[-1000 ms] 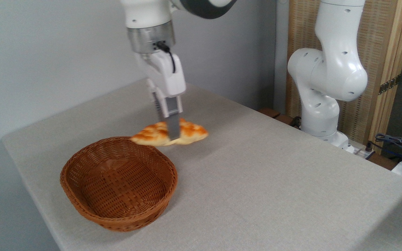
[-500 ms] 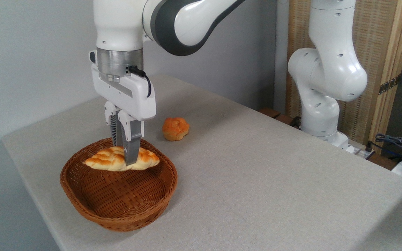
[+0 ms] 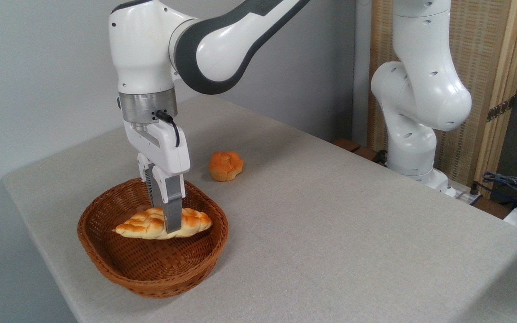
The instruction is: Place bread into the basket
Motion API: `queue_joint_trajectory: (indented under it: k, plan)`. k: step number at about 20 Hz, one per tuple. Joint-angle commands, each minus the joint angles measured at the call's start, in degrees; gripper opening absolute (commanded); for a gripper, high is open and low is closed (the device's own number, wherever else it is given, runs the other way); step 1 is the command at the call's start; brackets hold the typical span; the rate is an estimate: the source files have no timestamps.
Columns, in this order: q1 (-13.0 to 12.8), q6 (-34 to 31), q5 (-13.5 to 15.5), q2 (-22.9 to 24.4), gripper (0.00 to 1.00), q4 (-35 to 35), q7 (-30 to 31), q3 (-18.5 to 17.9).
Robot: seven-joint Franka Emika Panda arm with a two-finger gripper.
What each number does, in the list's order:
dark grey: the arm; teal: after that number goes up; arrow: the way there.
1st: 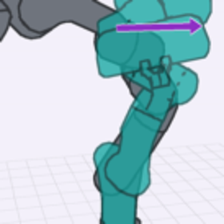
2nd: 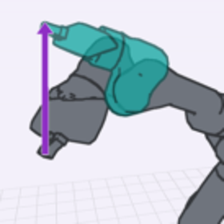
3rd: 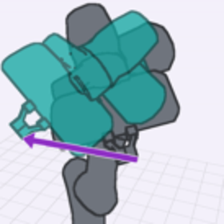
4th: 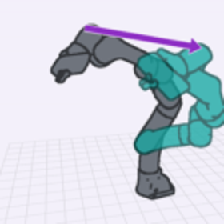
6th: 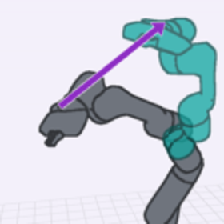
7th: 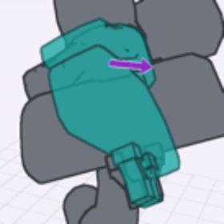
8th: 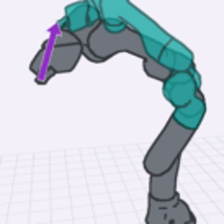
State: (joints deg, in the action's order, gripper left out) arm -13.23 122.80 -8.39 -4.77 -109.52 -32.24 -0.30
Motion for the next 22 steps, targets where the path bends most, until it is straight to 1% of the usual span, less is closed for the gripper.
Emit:
queue_joint_trajectory:
  k: [1,5,9,13,15,16,17,19,22]
  plan:
    - [-0.13,0.6,-1.19,0.47,1.0,-0.26,0.78,-0.22]
    - [-0.13,0.6,-1.28,0.55,1.0,-0.17,0.78,-0.31]
    - [-0.04,0.6,-3.12,0.56,1.0,-0.08,0.78,-0.66]
    - [0.22,0.69,-2.86,1.26,1.0,0.62,1.13,-1.19]
    - [0.66,0.43,-2.51,2.83,1.0,1.24,1.22,-1.28]
    - [0.66,-0.36,-2.42,3.54,1.0,1.41,1.39,-2.06]
    - [0.58,-1.76,-1.64,4.5,1.0,1.67,1.39,-2.76]
    - [0.58,-7.8,1.26,4.69,1.0,5.78,1.13,-2.86]
    - [0.58,-15.81,1.8,4.16,1.0,10.02,0.96,-2.77]
